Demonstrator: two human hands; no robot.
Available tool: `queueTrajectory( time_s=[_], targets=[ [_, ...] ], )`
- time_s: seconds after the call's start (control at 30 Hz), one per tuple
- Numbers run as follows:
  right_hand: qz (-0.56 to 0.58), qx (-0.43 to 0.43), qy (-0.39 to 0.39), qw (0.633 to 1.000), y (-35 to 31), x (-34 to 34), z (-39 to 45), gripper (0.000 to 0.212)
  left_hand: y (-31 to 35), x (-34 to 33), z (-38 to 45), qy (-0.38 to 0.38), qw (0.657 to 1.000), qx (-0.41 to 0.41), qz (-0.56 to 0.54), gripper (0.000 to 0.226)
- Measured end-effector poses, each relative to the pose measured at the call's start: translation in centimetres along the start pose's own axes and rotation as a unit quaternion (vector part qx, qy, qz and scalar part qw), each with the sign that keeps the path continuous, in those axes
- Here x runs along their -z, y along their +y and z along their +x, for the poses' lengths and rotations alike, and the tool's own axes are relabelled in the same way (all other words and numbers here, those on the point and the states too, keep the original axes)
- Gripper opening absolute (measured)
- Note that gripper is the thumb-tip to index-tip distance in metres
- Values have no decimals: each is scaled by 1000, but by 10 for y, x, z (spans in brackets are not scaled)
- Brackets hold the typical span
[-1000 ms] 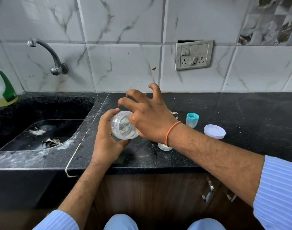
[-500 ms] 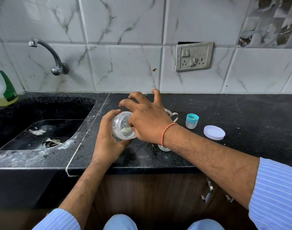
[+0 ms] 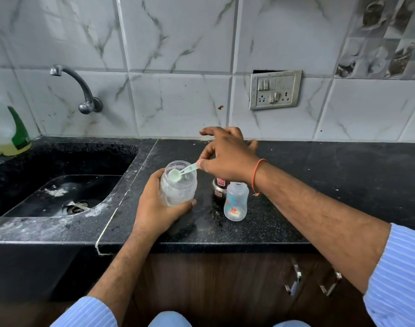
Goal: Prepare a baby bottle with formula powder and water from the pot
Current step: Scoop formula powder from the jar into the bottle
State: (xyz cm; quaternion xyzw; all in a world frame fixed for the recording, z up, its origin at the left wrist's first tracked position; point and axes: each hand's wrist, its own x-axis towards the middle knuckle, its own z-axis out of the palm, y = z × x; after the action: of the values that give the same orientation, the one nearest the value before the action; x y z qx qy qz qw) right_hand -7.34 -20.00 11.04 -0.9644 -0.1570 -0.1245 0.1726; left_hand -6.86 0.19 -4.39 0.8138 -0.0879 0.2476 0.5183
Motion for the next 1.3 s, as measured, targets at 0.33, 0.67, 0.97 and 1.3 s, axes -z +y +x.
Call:
queueTrajectory(
  time_s=[0.33, 0.67, 0.97, 1.3],
  targets=[
    [272, -88, 4, 958, 61, 19, 2, 19, 3, 1, -2, -7, 996, 83, 40, 105],
    [199, -108, 127, 966, 124, 31, -52, 18, 7, 0, -22, 168, 975, -107, 102, 99],
    [-41, 22, 186, 981, 117, 14, -85, 10, 58, -76, -54, -19, 996, -89, 17, 79],
    [-171, 168, 233, 943, 121, 15, -93, 8, 55, -96, -28, -132, 988, 25, 81, 66]
  ],
)
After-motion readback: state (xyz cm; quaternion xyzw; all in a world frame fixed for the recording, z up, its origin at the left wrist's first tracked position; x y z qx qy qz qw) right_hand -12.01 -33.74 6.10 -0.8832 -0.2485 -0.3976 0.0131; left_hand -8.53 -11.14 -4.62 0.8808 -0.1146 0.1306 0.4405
